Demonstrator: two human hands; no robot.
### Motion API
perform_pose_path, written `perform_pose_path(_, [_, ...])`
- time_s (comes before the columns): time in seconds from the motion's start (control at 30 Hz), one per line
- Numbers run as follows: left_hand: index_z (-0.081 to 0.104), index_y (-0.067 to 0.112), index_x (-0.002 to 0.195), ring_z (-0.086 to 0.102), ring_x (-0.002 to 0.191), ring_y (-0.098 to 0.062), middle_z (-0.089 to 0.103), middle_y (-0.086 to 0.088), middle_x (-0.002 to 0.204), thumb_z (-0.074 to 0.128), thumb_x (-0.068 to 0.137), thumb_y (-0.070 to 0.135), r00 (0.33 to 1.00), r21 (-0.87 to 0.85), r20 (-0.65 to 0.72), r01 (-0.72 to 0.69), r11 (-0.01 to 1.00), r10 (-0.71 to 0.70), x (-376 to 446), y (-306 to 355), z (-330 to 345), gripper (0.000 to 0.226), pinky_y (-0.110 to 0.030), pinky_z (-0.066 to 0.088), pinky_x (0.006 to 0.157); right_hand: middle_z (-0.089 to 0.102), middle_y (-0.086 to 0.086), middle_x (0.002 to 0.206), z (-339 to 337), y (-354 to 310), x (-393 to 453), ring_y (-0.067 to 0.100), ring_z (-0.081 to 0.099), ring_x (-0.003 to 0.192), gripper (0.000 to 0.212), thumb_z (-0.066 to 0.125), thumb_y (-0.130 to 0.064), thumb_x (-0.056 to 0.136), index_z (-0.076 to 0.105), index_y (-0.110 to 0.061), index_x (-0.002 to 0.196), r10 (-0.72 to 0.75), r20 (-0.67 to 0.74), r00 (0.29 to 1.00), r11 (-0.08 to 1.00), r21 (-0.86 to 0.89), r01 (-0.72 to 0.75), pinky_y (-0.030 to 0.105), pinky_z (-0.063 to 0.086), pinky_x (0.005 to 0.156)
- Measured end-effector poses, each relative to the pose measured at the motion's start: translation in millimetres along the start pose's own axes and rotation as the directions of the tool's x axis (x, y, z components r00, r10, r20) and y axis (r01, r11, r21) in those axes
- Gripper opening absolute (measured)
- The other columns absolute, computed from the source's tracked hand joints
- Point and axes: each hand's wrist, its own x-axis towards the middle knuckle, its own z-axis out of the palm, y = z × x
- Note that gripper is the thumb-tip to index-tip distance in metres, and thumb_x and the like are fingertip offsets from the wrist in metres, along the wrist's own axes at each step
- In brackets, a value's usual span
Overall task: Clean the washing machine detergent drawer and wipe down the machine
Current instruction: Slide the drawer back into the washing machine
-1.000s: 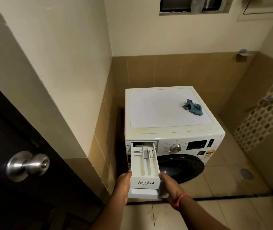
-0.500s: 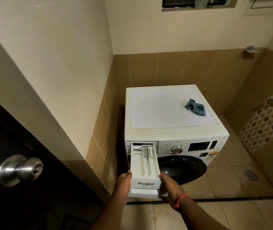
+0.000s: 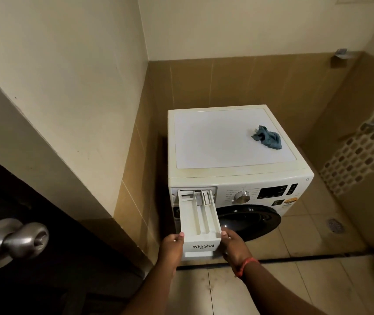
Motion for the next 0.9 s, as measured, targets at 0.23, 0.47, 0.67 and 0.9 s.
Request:
perform_pose_path(0.23, [0.065,0.009,0.110,0.057,0.093,-0.019,0.066,-0.009,0.106,0.052,0.100,0.028,1.000,-0.049,0.003,-0.025,0.998,0.026,16.1,8.0,-9.0,0.025,-0.026,0.039,0.076,0.069,0.008,0.108,19.3,-4.5,6.1,0.027,0.063,0.105,0.026,0.044,-0.019,0.103,0.069,-0.017,0.108,-0.043,-0.087,0.995,0.999,-0.035,0.040,0.052,0.051,0.097])
perform_pose_path(0.47, [0.058,0.010,0.127,0.053,0.104,-0.017,0.060,-0.006,0.123,0.061,0.096,0.023,0.997,0.029,0.064,-0.054,0.998,0.053,35.3,7.8,-12.8,0.034,-0.026,0.039,0.087,0.068,0.005,0.110,32.2,-8.5,21.6,0.022,0.062,0.105,0.023,0.047,-0.020,0.101,0.068,-0.019,0.109,-0.040,-0.154,0.987,0.997,-0.068,0.030,0.046,0.050,0.098])
perform_pose_path(0.67, [0.059,0.009,0.127,0.057,0.107,-0.019,0.062,-0.005,0.123,0.062,0.094,0.017,0.998,0.081,0.046,-0.056,0.995,0.052,57.3,18.1,-6.3,0.033,-0.028,0.044,0.092,0.065,0.005,0.115,31.7,-23.5,39.0,0.022,0.059,0.111,0.025,0.049,-0.015,0.101,0.064,-0.011,0.120,-0.065,-0.178,0.982,0.992,-0.120,0.044,0.036,0.047,0.100])
perform_pose_path(0.9, [0.067,0.017,0.114,0.060,0.103,-0.018,0.066,0.001,0.112,0.063,0.093,0.019,0.994,0.139,-0.081,-0.068,0.988,0.080,55.9,13.2,5.5,0.021,-0.024,0.044,0.084,0.062,0.001,0.117,21.9,-17.6,41.9,0.013,0.054,0.108,0.030,0.052,-0.015,0.099,0.061,-0.011,0.128,-0.104,-0.131,0.986,0.987,-0.140,0.085,0.024,0.040,0.096])
